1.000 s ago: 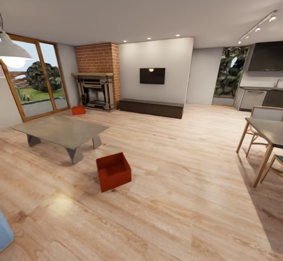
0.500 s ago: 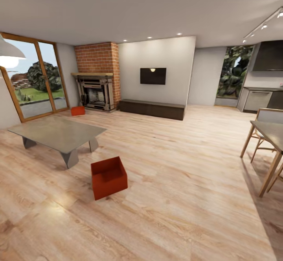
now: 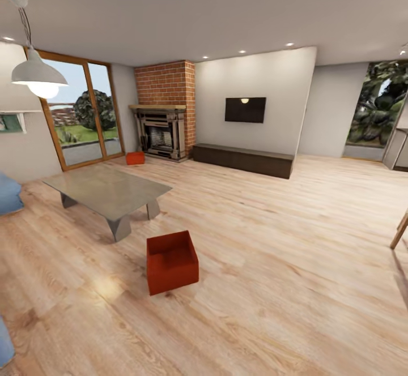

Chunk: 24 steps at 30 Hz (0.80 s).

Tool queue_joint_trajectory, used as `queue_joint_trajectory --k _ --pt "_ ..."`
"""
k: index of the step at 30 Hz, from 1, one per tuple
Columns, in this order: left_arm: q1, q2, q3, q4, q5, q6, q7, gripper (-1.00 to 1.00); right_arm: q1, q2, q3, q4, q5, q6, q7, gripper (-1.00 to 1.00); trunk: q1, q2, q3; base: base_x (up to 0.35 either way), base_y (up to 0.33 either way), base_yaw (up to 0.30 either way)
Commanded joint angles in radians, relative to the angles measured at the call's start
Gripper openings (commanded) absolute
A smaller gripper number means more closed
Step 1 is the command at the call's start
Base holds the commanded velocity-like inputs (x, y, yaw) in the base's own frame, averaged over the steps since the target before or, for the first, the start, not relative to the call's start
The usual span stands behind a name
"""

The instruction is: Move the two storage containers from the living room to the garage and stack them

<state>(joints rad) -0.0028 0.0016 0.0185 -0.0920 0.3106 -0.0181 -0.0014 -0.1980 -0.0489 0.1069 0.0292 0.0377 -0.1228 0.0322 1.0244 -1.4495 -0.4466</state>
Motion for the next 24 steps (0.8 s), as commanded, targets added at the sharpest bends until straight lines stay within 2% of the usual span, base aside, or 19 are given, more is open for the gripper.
queue_joint_trajectory --k 1,24 --pt "0.000 0.000 0.001 0.000 0.004 -0.002 0.000 1.00 -0.001 0.000 0.005 0.003 0.004 -0.006 0.001 1.00 0.001 0.000 -0.001 0.318 -0.005 0.266" --pt "0.000 0.000 0.001 0.000 0.004 -0.002 0.000 1.00 -0.001 0.000 0.005 0.003 0.004 -0.006 0.002 1.00 0.001 0.000 -0.001 0.321 0.000 0.267"
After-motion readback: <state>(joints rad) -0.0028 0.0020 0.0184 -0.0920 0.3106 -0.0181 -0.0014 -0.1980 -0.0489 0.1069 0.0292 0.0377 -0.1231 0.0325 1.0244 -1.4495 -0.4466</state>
